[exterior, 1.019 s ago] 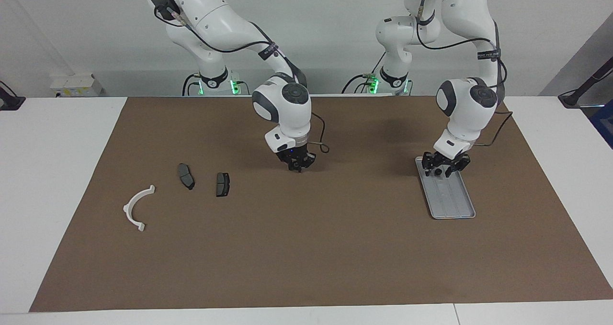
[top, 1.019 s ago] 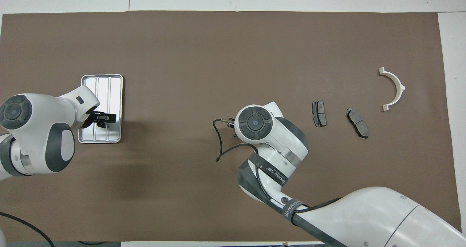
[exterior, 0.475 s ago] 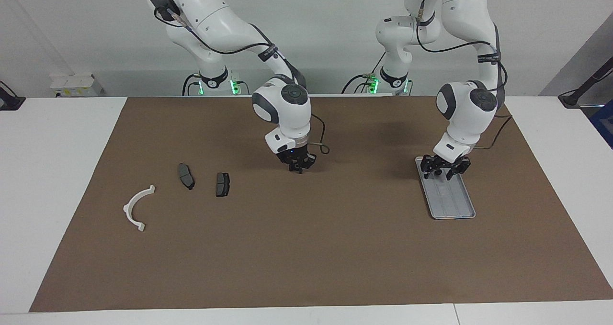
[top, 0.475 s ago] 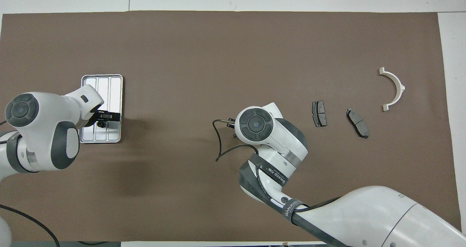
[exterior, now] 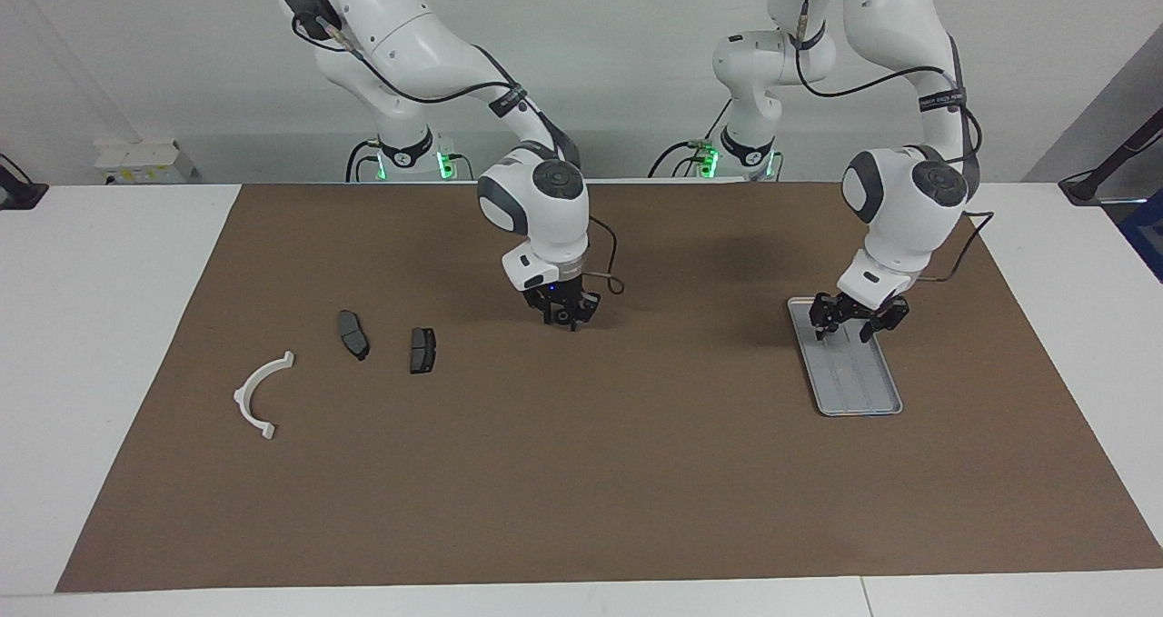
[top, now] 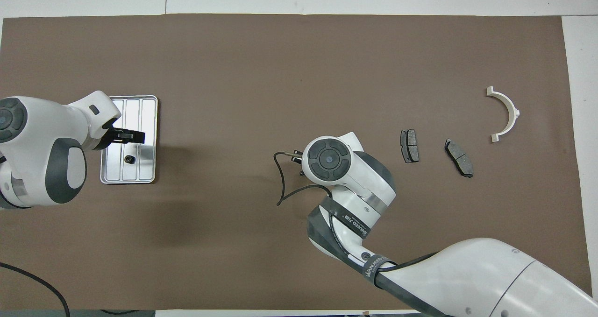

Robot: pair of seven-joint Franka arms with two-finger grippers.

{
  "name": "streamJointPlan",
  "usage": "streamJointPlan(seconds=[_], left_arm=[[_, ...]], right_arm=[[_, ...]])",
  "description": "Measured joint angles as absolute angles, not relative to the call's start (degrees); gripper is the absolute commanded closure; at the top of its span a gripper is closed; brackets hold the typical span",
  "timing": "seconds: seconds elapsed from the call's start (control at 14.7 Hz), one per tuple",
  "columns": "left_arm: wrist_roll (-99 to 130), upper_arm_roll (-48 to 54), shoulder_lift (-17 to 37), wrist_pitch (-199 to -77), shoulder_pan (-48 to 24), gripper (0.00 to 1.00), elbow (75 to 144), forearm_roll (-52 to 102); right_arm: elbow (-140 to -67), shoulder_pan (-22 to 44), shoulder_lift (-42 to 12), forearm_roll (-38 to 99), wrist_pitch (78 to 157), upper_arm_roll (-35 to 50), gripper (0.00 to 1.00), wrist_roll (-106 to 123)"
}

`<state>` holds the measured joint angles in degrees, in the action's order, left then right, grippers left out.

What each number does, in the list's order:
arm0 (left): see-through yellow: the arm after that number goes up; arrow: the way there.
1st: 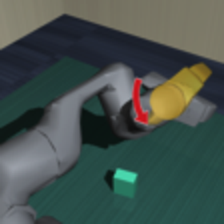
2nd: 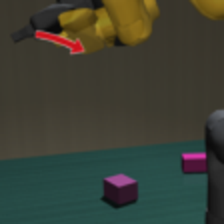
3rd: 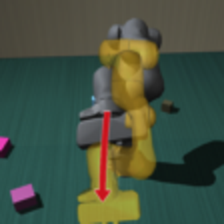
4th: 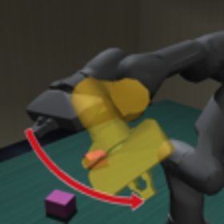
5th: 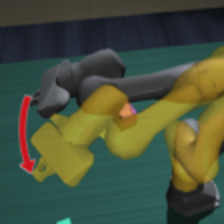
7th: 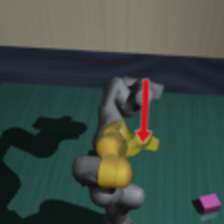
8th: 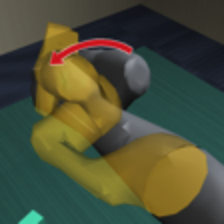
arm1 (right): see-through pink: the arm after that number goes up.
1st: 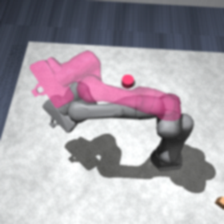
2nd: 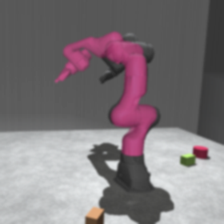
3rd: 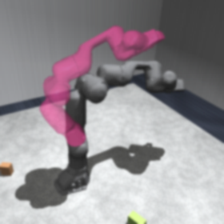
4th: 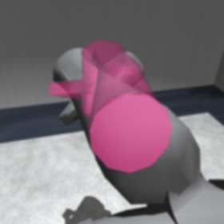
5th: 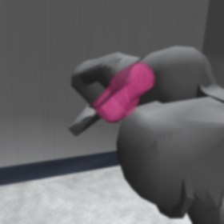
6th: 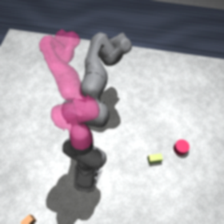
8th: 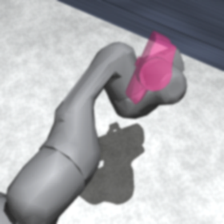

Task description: Pick bearing gear from pile to tray

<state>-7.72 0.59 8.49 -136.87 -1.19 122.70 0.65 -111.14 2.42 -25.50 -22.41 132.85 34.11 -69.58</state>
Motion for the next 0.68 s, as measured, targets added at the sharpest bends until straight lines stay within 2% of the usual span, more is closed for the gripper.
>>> streamJointPlan(seconds=[0.27, 0.68], left_arm=[[-3.4, 0.9, 8.5, -136.8, -2.5, 0.19, 122.7, 0.7], [22.4, 1.4, 8.5, -134.7, -19.4, 0.21, 122.4, -2.7]], right_arm=[[-107.3, 1.2, -24.6, -22.5, 128.4, 34.1, 0.00, -69.6], [-104.2, -2.0, -18.4, -21.7, 121.9, 34.5, 0.00, -62.5]])
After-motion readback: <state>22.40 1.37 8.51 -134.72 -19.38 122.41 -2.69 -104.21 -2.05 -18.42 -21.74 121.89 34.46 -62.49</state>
